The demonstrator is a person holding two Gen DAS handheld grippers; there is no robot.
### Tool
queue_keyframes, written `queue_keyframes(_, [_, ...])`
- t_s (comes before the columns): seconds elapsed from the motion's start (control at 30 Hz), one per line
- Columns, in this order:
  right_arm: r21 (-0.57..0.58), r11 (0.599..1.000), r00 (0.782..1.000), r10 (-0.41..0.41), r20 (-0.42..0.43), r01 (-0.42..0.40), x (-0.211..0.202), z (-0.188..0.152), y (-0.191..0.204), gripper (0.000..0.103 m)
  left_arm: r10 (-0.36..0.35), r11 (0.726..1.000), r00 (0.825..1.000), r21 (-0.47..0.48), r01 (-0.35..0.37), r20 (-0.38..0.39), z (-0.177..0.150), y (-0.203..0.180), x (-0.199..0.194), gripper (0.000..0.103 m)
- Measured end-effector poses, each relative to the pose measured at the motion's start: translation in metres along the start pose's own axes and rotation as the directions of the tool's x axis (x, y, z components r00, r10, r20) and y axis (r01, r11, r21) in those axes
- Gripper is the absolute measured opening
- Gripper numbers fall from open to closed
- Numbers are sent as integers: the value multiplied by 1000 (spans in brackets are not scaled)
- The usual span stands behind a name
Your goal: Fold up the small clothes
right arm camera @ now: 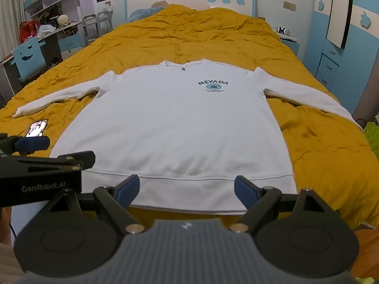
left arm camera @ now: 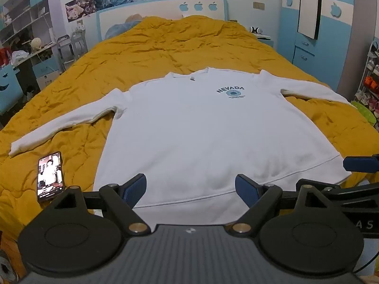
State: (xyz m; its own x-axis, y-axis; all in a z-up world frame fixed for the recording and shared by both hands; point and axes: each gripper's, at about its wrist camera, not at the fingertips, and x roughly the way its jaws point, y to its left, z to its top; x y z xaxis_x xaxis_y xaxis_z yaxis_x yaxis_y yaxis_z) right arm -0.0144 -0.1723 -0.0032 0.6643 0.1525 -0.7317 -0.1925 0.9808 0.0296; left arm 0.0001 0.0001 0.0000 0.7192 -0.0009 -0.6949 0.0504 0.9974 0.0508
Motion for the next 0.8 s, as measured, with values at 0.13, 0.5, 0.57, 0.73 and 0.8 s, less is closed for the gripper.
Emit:
queue_keyframes(0.13, [-3, 1000, 1000, -1, 2, 1, 0, 0, 0, 83, 4, 1000, 1000, 2, -4, 5, 0, 0, 0, 99])
queue_keyframes(0.5, [-4, 1000, 1000, 0, 12, 1, -1, -1, 0, 83, 11, 1000, 999, 0, -11, 32, 3, 6, -7, 99])
queue_keyframes(0.57, [-6, 1000, 1000, -1, 15, 1, -2, 2, -3, 83, 16, 1000, 999, 2, -16, 40, 0, 4, -8, 99])
queue_keyframes(0.73, [-10, 1000, 1000, 0, 21, 0, -8, 8, -10, 83, 22, 1000, 998, 6, -22, 51, 1, 6, -10, 99])
queue_keyframes(0.8, [-10, 1000, 999, -9, 34, 9, -12, 9, -10, 83, 25, 1000, 998, 6, -26, 57, 1, 6, -11, 99])
